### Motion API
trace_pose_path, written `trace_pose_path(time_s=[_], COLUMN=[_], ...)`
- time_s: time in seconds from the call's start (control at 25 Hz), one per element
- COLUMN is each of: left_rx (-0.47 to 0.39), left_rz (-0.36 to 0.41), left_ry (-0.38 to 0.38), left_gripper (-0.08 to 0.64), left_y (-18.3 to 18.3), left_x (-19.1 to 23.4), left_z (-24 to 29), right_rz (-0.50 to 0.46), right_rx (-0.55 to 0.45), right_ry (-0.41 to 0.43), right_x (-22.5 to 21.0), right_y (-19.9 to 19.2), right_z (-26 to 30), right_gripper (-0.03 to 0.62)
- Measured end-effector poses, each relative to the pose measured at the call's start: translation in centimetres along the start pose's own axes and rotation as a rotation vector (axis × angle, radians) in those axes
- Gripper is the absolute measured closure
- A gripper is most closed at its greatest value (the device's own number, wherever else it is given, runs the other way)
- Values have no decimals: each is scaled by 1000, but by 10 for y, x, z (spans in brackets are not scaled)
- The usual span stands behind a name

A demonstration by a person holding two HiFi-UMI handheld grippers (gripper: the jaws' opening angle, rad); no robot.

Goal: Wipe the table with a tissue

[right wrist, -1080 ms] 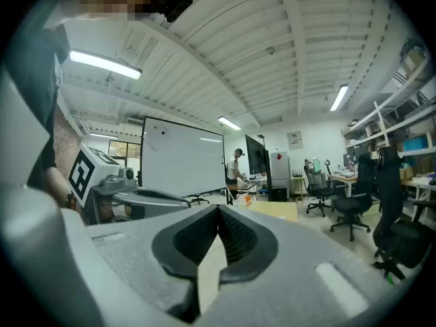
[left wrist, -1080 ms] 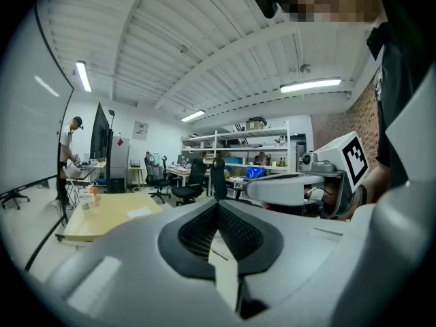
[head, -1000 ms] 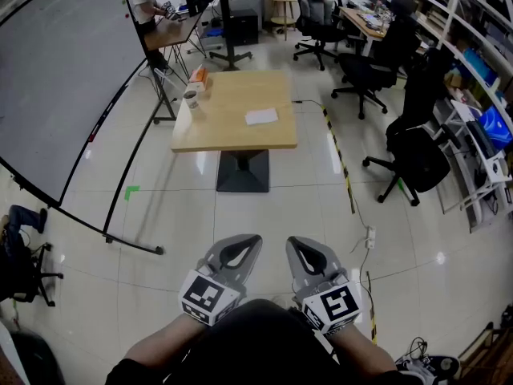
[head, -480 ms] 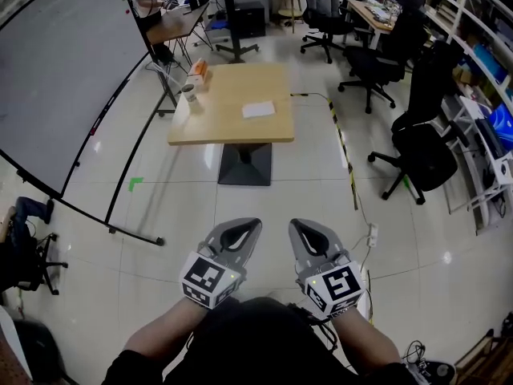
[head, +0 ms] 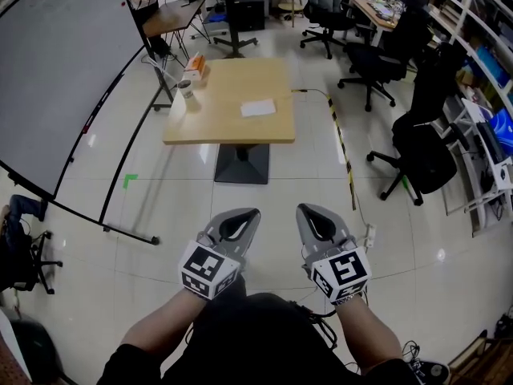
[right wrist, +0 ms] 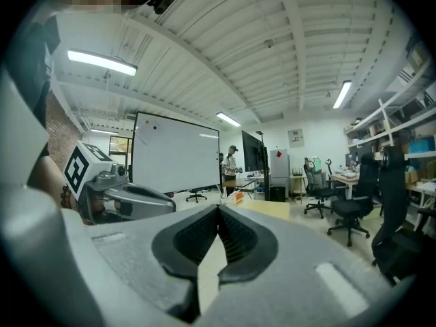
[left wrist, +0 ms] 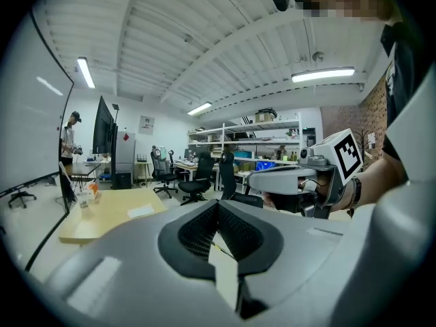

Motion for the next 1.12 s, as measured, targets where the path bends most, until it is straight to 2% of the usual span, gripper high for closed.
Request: trace_pose_path(time_s=[0.32, 0.72, 0.92, 1.12], left_rx=[-25, -24, -34, -43], left_rz=[-22, -39, -35, -48], left_ry=[-36, -77, -88, -85], left_gripper=[545, 545, 546, 545], left_y=[13, 31, 40, 41], left_x=[92, 233, 280, 308], left_z=[13, -3, -6, -5], right_rz=[-22, -36, -52, -67], right_rx=[31, 87, 97, 106], right_ry=[-44, -80, -83, -75], right_x=[-5, 33, 49, 54], right_y=[15, 30, 40, 45], right_z=[93, 225, 270, 300], right_gripper=[601, 600, 601, 601])
Point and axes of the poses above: the fingertips, and each gripper's own axes: z forward along the fingers, x to its left, y out of its top, the point moved 7 cm from there along -z, backward along the fingers, and after that the axes turned 12 degrees about -y, right-handed, at the moved point
